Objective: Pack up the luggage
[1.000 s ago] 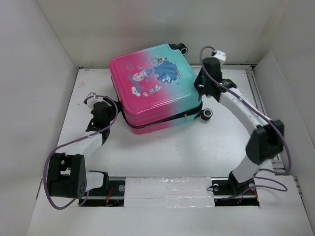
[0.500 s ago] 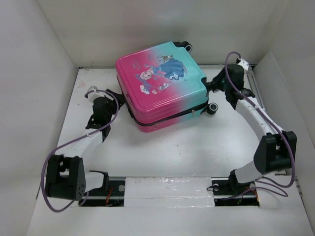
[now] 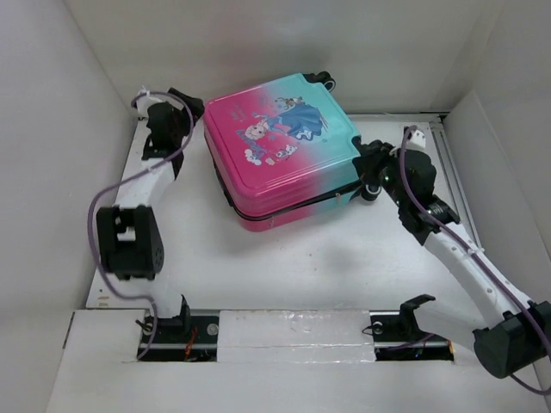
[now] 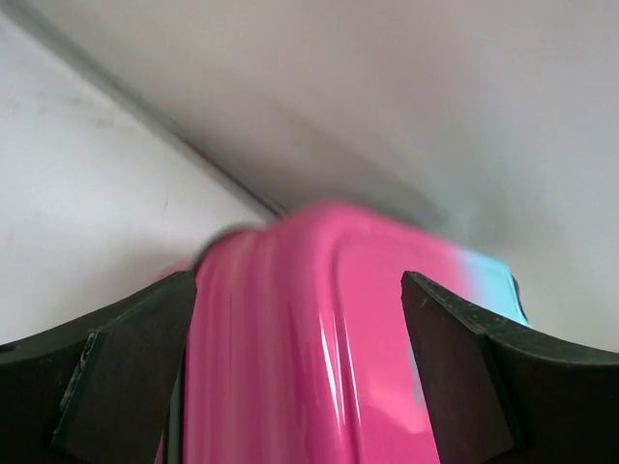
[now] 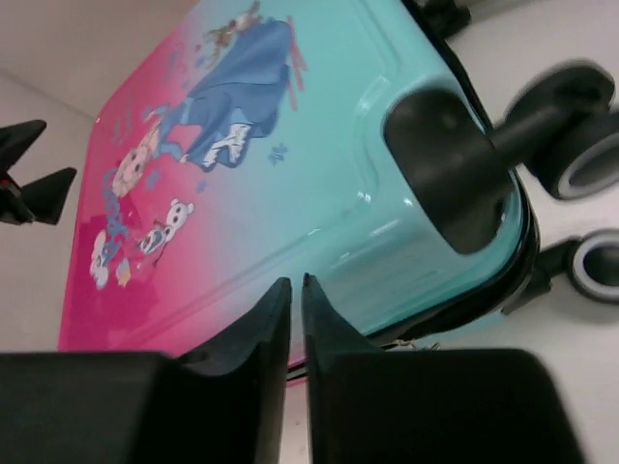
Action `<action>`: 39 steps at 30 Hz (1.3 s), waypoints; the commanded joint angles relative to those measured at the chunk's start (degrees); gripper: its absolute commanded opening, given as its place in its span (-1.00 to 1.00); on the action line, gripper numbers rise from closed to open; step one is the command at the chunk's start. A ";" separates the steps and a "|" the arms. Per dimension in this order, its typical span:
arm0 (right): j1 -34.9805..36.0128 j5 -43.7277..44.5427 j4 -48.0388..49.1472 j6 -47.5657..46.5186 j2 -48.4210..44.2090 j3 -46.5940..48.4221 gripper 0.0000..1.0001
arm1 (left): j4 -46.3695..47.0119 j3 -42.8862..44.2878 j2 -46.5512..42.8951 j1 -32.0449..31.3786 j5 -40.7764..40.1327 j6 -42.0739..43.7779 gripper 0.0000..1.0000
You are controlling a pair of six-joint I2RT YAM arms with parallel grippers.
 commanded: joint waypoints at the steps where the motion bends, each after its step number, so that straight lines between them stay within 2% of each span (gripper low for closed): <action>1: -1.08 4.85 0.96 2.73 -0.04 -2.50 -0.84 | -7.85 14.76 11.90 4.54 10.24 2.68 0.65; 2: -2.13 4.85 0.96 3.44 -0.04 -3.12 -0.97 | -10.85 19.85 15.68 5.42 14.62 3.82 0.65; 3: -4.49 4.32 0.43 4.05 -0.56 -4.34 -1.00 | -18.10 31.73 23.72 6.64 16.23 6.70 0.60; 5: -6.09 4.32 0.43 4.67 -0.57 -5.58 -1.00 | -26.22 45.05 32.02 7.18 20.44 9.97 0.56; 6: -6.62 5.01 0.43 4.67 -0.57 -6.19 -1.00 | -30.09 58.52 36.41 7.70 22.73 11.46 0.56; 7: -6.62 5.72 0.43 4.67 -0.05 -7.42 -1.00 | -32.91 64.05 43.33 7.71 24.14 12.87 0.56; 8: -7.32 6.60 0.43 4.67 0.83 -8.04 -1.00 | -35.20 68.11 46.18 7.71 25.89 14.10 0.56; 10: -7.93 5.82 1.92 4.67 2.41 -8.57 -1.00 | -34.18 72.44 50.58 7.71 29.75 14.11 0.54; 13: -7.94 4.59 2.70 5.29 6.89 -8.04 -1.00 | -25.58 67.91 51.22 7.71 32.41 11.92 0.54; 15: -7.94 3.01 3.85 5.29 9.96 -7.52 -1.00 | -20.75 67.89 53.67 7.71 34.51 10.96 0.54; 19: -7.94 1.86 8.06 6.43 14.09 -7.52 -1.00 | -14.59 74.47 59.91 7.09 41.02 6.04 0.54; 22: -7.94 1.86 10.27 7.05 18.22 -5.94 -1.00 | -9.93 75.18 61.33 5.08 44.10 4.36 0.54; 25: -7.94 1.86 11.15 5.65 21.74 -2.96 -1.00 | -6.50 70.89 59.41 2.97 47.79 5.05 0.54; 27: -7.94 -0.60 11.15 3.89 25.52 -0.50 -1.00 | -1.86 59.85 55.90 2.01 49.29 4.54 0.51; 28: -7.94 -1.13 11.15 3.88 26.67 1.69 -1.00 | 1.04 54.75 50.92 1.13 49.29 4.01 0.51; 29: -7.94 -1.74 11.15 3.27 28.68 2.76 -1.00 | 7.95 49.31 48.09 1.12 49.29 2.88 0.51; 30: -7.94 -2.27 11.15 2.48 29.57 3.81 -1.00 | 10.97 43.77 45.27 0.25 48.16 2.86 0.48; 31: -7.94 -2.88 11.15 2.48 30.53 5.91 -1.00 | 12.22 34.49 39.42 -0.81 45.10 2.86 0.48; 33: -7.94 -2.89 11.15 1.95 33.17 7.77 -1.00 | 18.18 24.35 33.06 -1.86 40.70 3.48 0.45; 34: -7.94 -3.85 11.15 1.95 34.14 8.82 -1.00 | 20.13 14.90 30.07 -2.57 36.85 3.48 0.45; 35: -7.94 -4.90 11.15 1.25 35.10 10.92 -1.00 | 21.19 10.71 24.39 -3.36 34.72 3.48 0.45; 39: -7.94 -12.18 10.63 0.11 41.52 19.44 -1.00 | 26.90 -6.70 13.71 -3.89 26.72 -0.81 0.43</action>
